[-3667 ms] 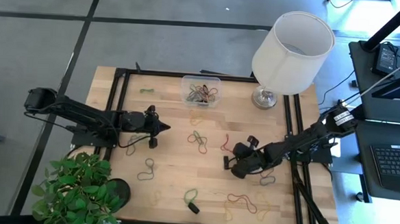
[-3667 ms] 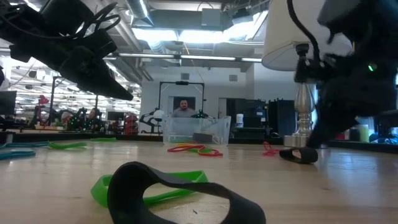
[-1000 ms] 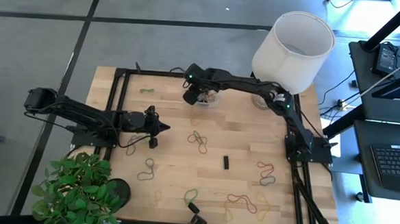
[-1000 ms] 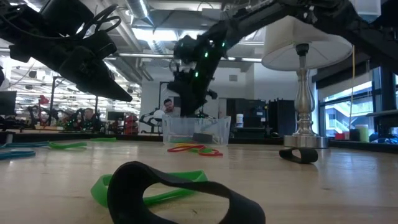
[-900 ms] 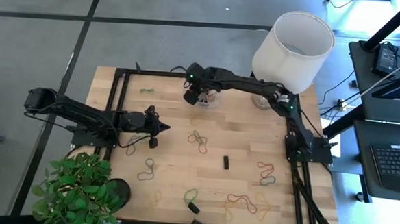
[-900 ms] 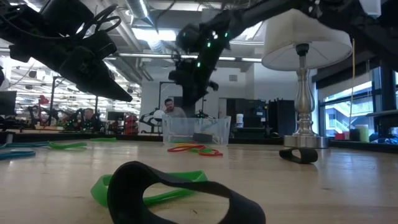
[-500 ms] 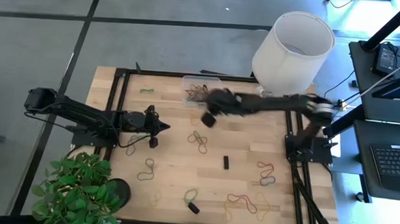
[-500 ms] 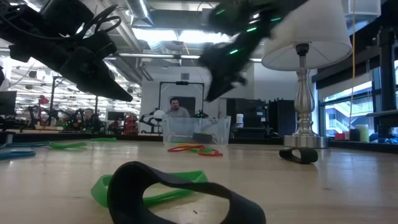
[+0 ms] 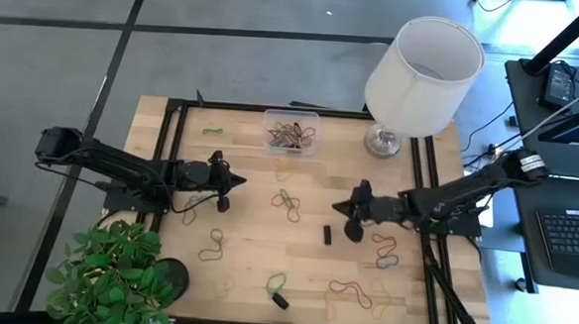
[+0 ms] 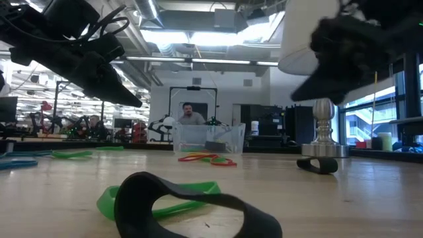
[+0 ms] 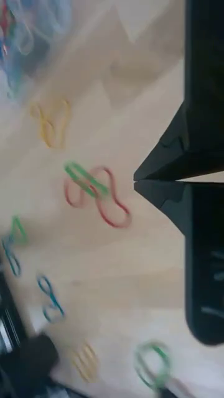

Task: Pick and place rubber bands into bin
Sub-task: Put the green rubber band into the transparent bin

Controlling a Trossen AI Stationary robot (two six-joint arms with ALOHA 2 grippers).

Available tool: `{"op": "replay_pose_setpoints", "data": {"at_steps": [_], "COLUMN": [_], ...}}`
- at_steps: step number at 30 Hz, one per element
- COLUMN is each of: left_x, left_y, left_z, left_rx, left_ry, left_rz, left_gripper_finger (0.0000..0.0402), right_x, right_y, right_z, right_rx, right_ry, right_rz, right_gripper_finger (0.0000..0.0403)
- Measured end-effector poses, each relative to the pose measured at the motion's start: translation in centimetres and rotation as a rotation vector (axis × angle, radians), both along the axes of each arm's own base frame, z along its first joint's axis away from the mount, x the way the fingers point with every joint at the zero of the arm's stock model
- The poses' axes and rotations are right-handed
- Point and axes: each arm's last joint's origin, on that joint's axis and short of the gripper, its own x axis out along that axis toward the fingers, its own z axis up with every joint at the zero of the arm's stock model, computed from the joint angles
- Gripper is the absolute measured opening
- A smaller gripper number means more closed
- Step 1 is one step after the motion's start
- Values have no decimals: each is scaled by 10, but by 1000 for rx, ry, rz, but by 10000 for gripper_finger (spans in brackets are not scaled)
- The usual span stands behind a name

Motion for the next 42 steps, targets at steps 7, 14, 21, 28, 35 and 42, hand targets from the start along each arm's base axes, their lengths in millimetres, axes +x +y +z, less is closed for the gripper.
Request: {"op": "replay_pose_setpoints", "data": {"at_steps": [7, 14, 21, 28, 35, 42], "left_x": [0, 0, 2, 11, 22, 18], "left_y": [0, 0, 0, -5, -8, -8], "left_z": [0, 0, 3, 20, 58, 49], "left_rx": [0, -43, 10, 31, 74, -28], "left_ry": [1, -10, -29, 127, 379, 644], "left_rz": [0, 1, -10, -76, -58, -56], "left_gripper_finger": [5, 7, 2, 2, 11, 79], "right_x": [-14, -14, -13, -13, -13, -13], "right_y": [6, 6, 6, 6, 6, 6], "right_z": [-17, -17, -16, -16, -16, -16], "right_rx": [0, -28, -44, -46, -67, -68], "right_ry": [3, 4, 4, 2, 2, 1], "right_rz": [46, 64, 74, 75, 86, 84], "right_gripper_finger": [10, 11, 17, 17, 17, 17]}}
